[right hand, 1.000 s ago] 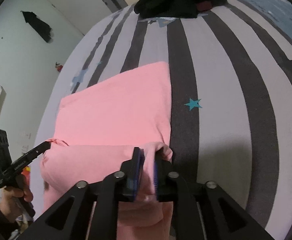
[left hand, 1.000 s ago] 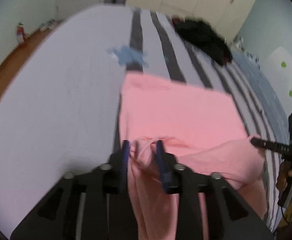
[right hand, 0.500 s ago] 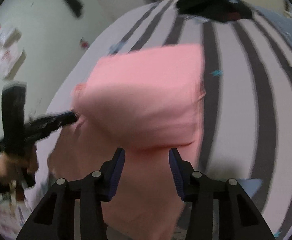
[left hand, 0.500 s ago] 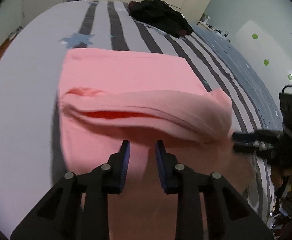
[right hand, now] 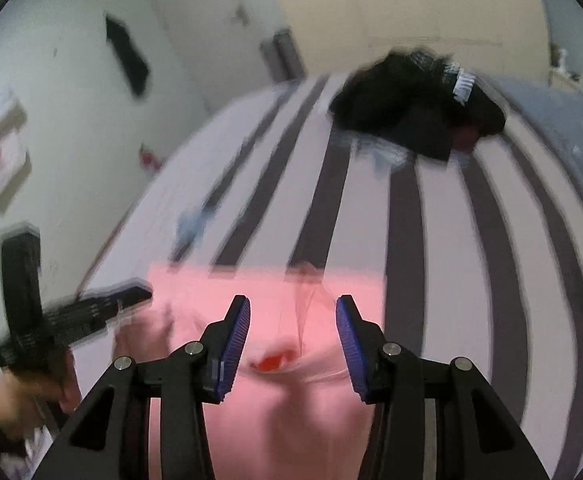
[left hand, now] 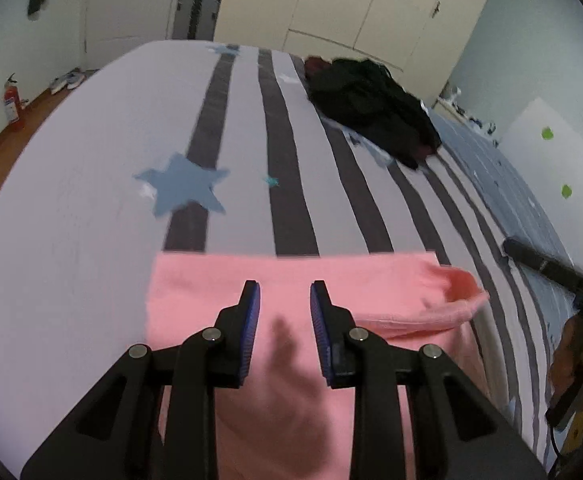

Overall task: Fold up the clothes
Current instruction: 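Press the folded T-shirt flat with the left gripper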

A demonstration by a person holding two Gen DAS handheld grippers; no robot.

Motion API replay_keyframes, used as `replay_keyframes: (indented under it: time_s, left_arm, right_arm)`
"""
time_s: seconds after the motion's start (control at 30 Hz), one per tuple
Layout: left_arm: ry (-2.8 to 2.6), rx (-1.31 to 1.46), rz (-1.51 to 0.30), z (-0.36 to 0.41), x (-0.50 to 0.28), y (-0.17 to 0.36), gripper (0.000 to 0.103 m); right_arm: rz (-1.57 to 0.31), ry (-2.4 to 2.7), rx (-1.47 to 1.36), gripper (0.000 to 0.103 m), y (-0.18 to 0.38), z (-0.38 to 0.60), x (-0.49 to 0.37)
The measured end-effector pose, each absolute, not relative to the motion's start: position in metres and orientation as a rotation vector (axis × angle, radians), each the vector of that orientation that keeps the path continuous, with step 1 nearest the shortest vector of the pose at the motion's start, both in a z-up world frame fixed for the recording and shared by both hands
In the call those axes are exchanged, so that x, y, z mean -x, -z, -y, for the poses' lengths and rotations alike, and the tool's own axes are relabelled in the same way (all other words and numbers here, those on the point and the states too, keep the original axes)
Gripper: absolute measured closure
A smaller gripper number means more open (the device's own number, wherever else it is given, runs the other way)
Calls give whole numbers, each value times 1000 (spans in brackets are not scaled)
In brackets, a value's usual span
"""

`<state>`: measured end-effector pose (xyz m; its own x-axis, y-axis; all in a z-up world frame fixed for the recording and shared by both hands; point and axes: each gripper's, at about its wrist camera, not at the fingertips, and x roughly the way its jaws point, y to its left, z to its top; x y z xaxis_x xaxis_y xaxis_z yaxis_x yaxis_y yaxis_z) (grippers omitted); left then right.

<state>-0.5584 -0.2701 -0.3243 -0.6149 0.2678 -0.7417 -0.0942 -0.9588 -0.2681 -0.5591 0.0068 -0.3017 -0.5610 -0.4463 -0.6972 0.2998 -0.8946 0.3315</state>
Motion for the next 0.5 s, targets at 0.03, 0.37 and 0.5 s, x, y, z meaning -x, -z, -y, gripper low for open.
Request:
replay_keyframes:
  time_s: [0.03,0.37,0.5]
  left_arm:
    - [-2645,1250,293,272,556,322,80]
    - [-2589,1299,221,274,501,342,80]
    - [-2577,1342,246,282,500,355,80]
  right_arm:
    - [268,2466,-1125,62,292,-11,567]
    - [150,2332,-1289,62,345,6,529]
    - [109,2348,-1319,62,364,15,542]
